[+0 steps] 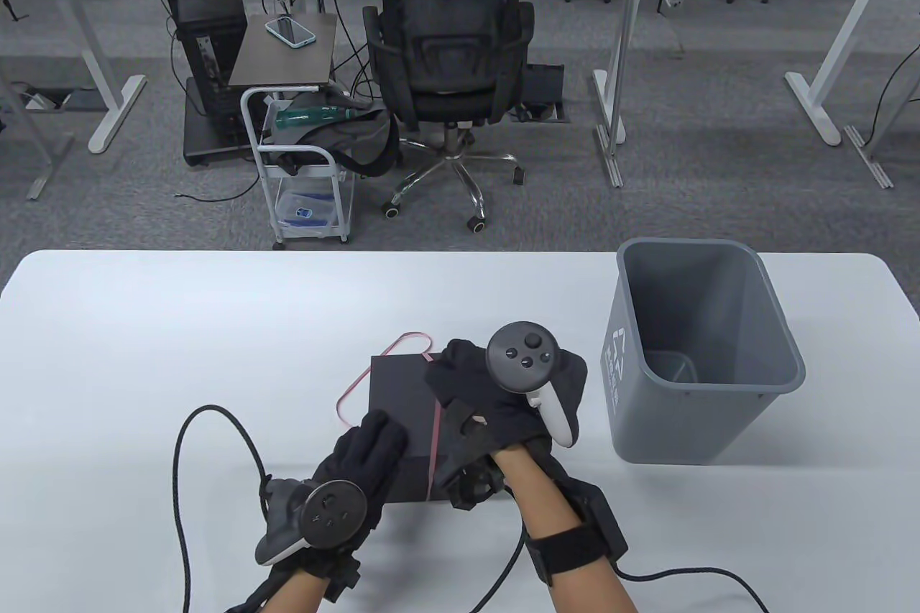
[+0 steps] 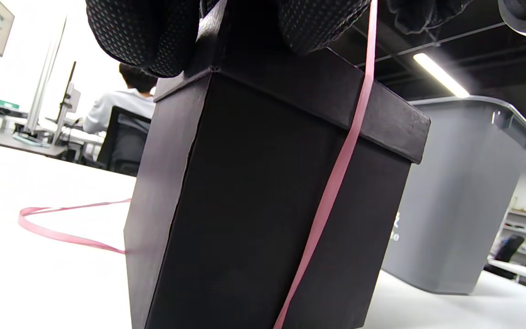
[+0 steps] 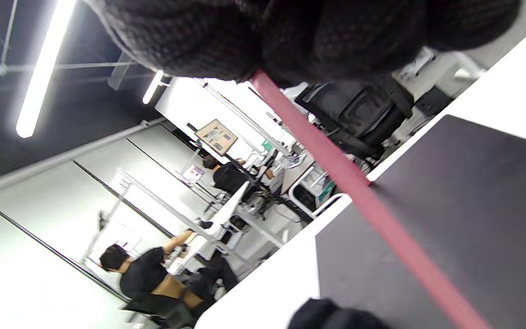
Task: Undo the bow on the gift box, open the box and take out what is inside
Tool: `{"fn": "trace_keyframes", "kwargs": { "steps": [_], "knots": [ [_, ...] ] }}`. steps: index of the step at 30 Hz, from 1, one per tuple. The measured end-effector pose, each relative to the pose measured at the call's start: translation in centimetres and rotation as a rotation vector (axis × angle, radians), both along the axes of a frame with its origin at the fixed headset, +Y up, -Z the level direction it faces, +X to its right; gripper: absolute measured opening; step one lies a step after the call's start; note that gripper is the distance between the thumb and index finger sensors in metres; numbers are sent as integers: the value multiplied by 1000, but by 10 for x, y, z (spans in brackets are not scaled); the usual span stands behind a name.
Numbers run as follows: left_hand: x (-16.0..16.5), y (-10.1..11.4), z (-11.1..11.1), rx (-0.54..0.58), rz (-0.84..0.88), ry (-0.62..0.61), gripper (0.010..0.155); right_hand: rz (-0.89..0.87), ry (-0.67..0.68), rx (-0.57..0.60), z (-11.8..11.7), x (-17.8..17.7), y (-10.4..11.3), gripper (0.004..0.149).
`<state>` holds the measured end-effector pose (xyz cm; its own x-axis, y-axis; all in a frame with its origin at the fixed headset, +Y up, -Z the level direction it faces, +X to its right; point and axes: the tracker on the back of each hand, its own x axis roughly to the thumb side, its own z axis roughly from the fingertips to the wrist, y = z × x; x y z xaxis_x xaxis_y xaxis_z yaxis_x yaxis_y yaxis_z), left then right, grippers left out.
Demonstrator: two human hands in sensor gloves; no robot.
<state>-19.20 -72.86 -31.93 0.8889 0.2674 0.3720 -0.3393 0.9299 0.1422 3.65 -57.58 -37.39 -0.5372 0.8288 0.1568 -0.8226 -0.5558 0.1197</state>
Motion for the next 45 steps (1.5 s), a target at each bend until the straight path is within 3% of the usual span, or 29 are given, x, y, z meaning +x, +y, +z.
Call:
{"fn": "trace_keyframes", "kwargs": {
  "steps": [3, 9, 15, 25, 30, 35, 38, 41, 45],
  "knots": [
    [-1, -1, -1, -5, 1, -5, 53, -103, 13, 17, 7, 10, 13, 40],
    [0, -3, -2, -5, 12, -8, 53, 280, -134, 128, 18, 29, 27, 40],
    [0, -2, -1, 8, 6, -8, 53, 586, -223, 160, 28, 43, 16, 41],
    [-2, 0, -1, 6, 3, -8, 53, 912, -236, 139, 22, 47, -60, 40],
    [-2, 0, 0, 3, -4, -6, 53, 942, -155, 58, 14, 53, -102, 41],
    [-3, 0, -1, 12, -1, -11, 53, 806, -39, 14, 15, 65, -121, 62],
    [-4, 1, 0, 11, -10, -6, 53, 688, 111, -34, 14, 69, -133, 79],
    [-5, 1, -1, 12, -11, -3, 53, 654, 307, -215, 12, 69, -162, 98],
    [-6, 1, -1, 12, -7, -3, 53, 668, 367, -166, 16, 65, -204, 115]
  ]
}}
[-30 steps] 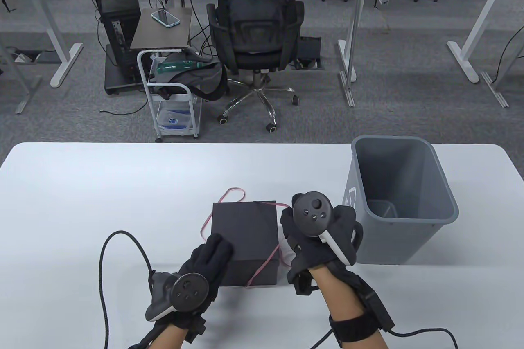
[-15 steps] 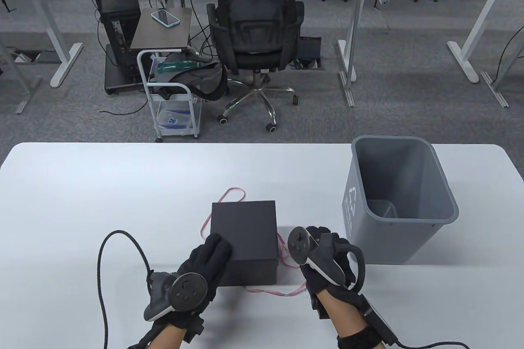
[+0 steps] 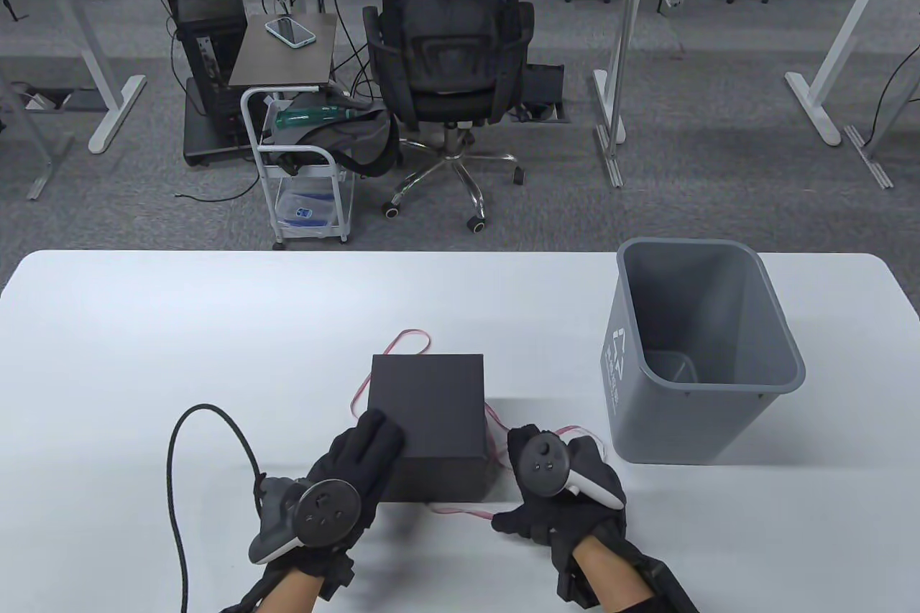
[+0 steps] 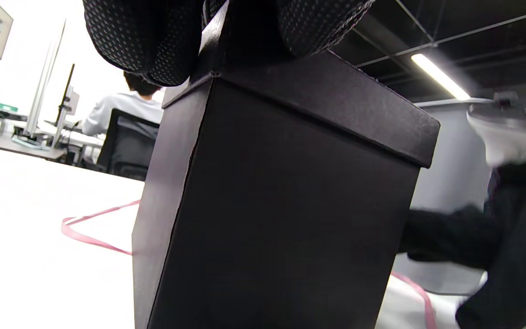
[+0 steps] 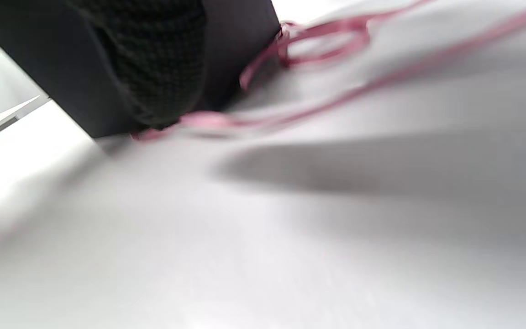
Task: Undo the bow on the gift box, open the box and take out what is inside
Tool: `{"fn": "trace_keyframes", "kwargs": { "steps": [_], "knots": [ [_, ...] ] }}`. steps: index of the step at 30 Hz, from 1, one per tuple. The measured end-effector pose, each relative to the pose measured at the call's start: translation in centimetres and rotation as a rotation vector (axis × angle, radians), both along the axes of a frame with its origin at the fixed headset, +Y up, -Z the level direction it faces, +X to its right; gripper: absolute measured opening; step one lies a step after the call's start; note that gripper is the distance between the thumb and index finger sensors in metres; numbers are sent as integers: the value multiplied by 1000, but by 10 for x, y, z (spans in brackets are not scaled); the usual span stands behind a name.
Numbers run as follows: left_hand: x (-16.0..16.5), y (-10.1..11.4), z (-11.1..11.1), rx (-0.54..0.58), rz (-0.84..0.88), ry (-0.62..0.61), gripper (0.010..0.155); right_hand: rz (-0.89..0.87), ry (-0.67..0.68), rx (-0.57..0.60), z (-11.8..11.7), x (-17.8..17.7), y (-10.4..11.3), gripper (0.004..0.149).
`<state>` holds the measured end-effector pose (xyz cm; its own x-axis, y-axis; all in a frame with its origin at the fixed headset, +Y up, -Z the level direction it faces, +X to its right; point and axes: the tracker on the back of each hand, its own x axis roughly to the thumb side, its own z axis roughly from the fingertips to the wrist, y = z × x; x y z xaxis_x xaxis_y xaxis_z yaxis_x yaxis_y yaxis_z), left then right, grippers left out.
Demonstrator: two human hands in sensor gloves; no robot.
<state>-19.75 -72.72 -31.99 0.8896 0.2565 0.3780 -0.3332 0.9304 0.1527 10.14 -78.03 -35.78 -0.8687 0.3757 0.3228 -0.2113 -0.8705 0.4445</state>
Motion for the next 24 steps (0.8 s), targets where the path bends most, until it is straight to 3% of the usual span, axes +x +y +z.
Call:
{"fn": "trace_keyframes", "kwargs": {
  "steps": [3, 8, 12, 21, 24],
  "knots": [
    [1, 1, 0, 2, -3, -4, 53, 24, 6, -66, -10, -7, -11, 121],
    [1, 0, 0, 13, -4, -6, 53, 100, 11, -123, -37, -20, -11, 119],
    [-1, 0, 0, 16, 3, -7, 53, 113, 34, -278, -59, -25, -14, 118],
    [-6, -2, -2, 21, 22, 2, 53, 162, 42, -255, -65, -25, -3, 103],
    [-6, -2, -2, 15, 30, 2, 53, 175, 26, -178, -65, -27, 6, 97]
  ]
}}
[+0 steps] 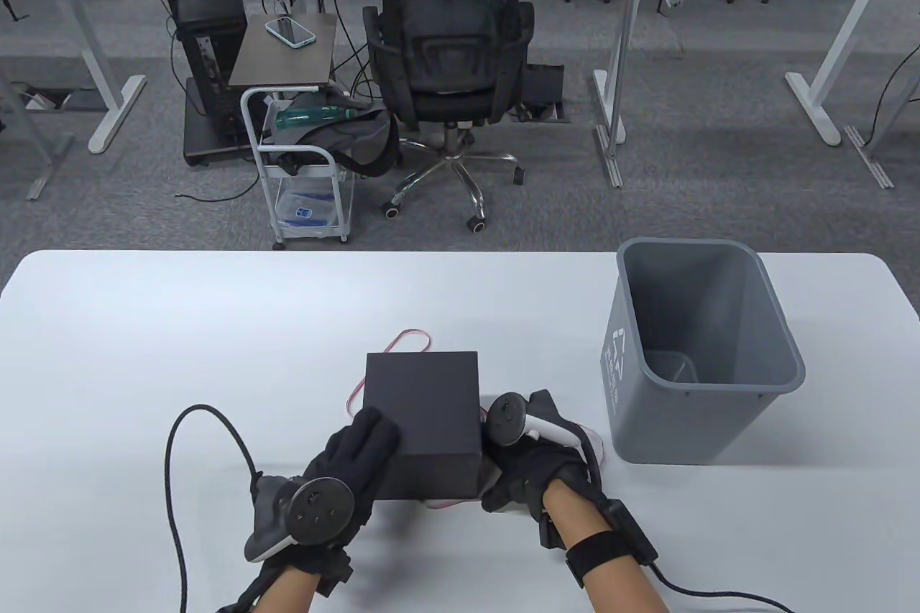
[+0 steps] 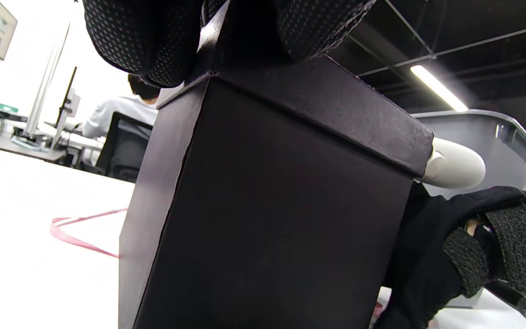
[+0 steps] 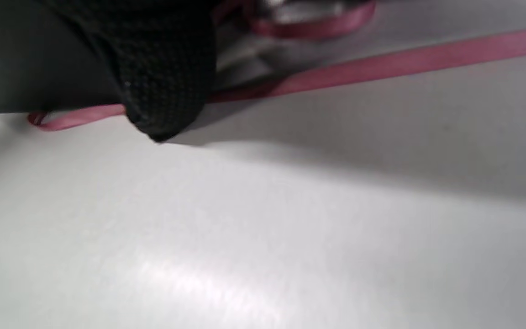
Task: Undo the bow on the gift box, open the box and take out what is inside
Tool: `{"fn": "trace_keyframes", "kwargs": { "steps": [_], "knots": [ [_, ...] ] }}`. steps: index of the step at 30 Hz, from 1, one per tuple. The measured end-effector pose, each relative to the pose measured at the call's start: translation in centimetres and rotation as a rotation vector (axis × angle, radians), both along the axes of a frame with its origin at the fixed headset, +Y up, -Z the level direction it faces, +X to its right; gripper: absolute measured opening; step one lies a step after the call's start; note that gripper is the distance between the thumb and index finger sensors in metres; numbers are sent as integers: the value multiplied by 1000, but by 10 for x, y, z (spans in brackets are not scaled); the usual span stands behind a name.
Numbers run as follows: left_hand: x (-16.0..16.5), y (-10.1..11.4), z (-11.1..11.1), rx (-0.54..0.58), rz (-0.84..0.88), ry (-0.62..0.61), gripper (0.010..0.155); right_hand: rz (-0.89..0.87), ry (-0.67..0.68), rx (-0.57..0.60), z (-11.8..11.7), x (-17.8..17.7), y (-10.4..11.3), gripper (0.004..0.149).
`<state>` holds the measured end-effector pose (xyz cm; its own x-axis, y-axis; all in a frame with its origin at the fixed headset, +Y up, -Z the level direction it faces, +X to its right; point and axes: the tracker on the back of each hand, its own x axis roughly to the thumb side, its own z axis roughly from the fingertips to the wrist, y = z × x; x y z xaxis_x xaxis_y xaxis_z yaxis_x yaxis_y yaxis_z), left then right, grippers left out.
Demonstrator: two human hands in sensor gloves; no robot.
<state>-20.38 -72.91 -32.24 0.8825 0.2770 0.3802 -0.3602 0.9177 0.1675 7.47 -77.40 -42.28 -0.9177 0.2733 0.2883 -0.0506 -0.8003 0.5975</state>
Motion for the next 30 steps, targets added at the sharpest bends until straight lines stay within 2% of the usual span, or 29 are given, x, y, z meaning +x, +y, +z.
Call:
{"fn": "trace_keyframes", "kwargs": {
  "steps": [5, 10, 16, 21, 30],
  "knots": [
    [1, 0, 0, 5, 0, 1, 53, -53, 1, 223, 9, -3, 4, 77],
    [-1, 1, 0, 0, 15, -1, 53, -103, 36, 376, 25, -8, 7, 59],
    [-3, 1, 0, -4, 22, 4, 53, -96, 17, 418, 29, -11, 7, 53],
    [-2, 1, 0, -3, 16, 3, 53, -151, 12, 544, 30, -13, 2, 40],
    [-2, 2, 1, 2, 12, 10, 53, -49, 84, 531, 41, -12, -1, 40]
  ]
}}
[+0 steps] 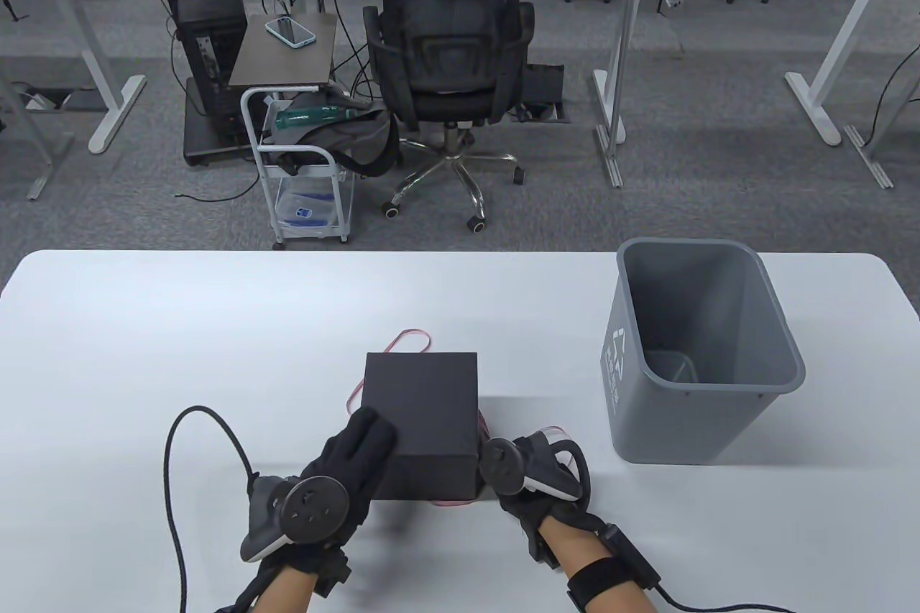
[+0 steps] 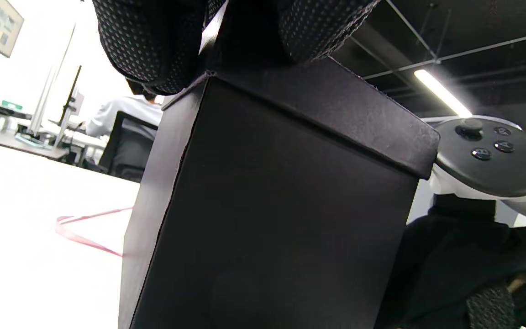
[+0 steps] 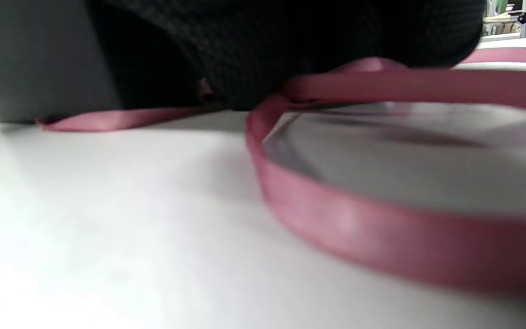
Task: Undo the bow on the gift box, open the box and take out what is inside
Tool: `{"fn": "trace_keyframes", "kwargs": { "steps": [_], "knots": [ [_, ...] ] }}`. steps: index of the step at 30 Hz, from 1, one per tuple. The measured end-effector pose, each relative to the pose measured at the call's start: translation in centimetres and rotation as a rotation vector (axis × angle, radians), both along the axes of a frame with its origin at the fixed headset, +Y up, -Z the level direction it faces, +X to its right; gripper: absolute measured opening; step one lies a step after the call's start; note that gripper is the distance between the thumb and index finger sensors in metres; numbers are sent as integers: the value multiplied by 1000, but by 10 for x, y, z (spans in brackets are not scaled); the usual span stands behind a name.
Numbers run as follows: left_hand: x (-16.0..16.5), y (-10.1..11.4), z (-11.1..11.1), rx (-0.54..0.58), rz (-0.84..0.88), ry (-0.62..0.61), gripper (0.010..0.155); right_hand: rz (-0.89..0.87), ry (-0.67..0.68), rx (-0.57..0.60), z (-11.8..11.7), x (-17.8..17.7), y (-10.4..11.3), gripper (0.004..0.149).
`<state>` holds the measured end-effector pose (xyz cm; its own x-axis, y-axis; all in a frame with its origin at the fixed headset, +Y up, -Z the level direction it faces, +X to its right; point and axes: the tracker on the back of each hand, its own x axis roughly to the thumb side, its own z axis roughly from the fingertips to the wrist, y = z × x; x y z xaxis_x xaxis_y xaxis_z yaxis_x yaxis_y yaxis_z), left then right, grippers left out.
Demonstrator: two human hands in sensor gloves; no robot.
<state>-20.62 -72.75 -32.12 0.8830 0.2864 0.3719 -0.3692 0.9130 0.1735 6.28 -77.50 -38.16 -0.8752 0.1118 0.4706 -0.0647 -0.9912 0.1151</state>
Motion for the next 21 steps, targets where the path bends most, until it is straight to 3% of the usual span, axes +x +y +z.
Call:
{"fn": "trace_keyframes", "kwargs": {
  "steps": [7, 11, 14, 18, 21],
  "knots": [
    [0, 2, 0, -21, 11, -7, 53, 28, -8, 30, 9, 9, -1, 40],
    [-1, 2, -1, -31, 12, -11, 53, -59, -23, -68, -1, 13, -1, 66],
    [-1, 2, -1, -30, 9, -10, 53, 1, -24, -123, -5, 8, 2, 55],
    [0, 2, -1, -24, 8, -6, 53, -25, 91, 80, 3, 3, 2, 42],
    [1, 3, 1, -21, 4, 2, 53, 46, 172, 138, 9, 1, 1, 38]
  ]
}}
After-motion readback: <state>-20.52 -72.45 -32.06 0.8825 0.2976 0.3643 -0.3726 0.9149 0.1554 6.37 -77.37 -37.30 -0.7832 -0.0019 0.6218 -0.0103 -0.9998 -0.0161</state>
